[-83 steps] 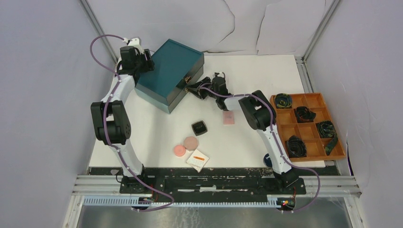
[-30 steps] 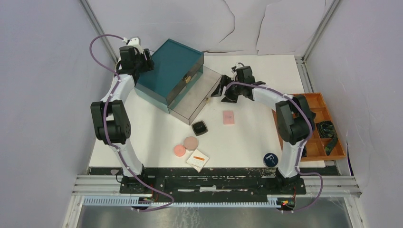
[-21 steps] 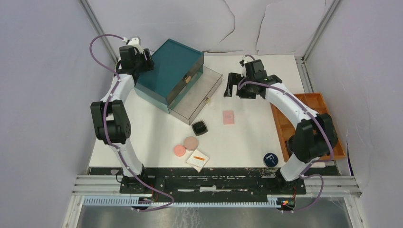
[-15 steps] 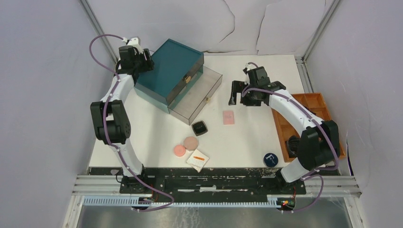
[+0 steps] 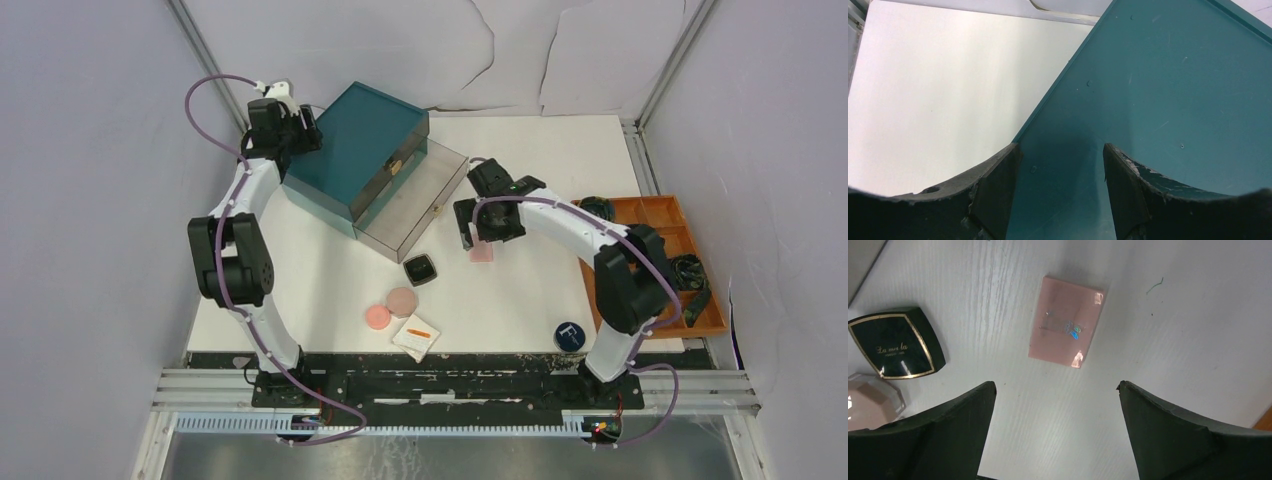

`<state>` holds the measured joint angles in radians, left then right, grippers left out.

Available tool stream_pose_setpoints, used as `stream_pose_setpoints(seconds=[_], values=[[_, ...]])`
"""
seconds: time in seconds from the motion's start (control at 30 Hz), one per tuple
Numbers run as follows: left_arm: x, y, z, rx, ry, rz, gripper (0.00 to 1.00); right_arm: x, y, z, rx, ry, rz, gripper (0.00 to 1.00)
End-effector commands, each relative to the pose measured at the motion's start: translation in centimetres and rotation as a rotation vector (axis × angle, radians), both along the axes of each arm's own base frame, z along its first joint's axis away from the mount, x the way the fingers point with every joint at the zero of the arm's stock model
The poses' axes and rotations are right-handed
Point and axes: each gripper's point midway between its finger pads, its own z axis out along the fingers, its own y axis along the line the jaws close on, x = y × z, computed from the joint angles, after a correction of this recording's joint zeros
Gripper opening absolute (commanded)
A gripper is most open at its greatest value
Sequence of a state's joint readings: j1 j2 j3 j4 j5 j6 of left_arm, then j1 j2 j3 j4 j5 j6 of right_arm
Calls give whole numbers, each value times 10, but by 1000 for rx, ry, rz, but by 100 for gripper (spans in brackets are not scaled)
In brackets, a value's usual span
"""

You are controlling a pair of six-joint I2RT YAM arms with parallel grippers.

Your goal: Organize the makeup

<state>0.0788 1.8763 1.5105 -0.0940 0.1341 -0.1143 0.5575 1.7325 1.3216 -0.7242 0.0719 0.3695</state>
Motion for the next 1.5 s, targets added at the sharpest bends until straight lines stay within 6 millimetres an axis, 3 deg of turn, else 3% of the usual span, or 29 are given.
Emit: stream_pose_setpoints(seconds=[0.0,0.33,0.73,0.9,1.03,1.1,1.23,1.37,1.47], values=[[-46,5,-70,-16,273,17,71,24,-3,-8,-88,-48,-55,100],[-45,3,-71,-24,272,12,71,31,20,-45,-35,31,-82,98],[-45,-1,-81,-42,288,-2,71,37,1,-78,-95,35,-142,88],[-45,-1,-81,-44,287,0,71,33,-15,-86,-153,40,-159,59],[-45,-1,-80,-46,285,-1,71,28,-23,-86,-182,41,-157,18],[-45,-1,-79,-45,284,0,71,27,-26,-80,-186,30,-159,2],[-44,0,-77,-42,278,2,71,36,-25,-44,-166,-36,-159,0],[-45,-1,-76,-43,278,4,71,59,-6,12,-76,-127,-139,0],[-45,-1,-76,-44,278,2,71,86,19,67,30,-217,-126,0]])
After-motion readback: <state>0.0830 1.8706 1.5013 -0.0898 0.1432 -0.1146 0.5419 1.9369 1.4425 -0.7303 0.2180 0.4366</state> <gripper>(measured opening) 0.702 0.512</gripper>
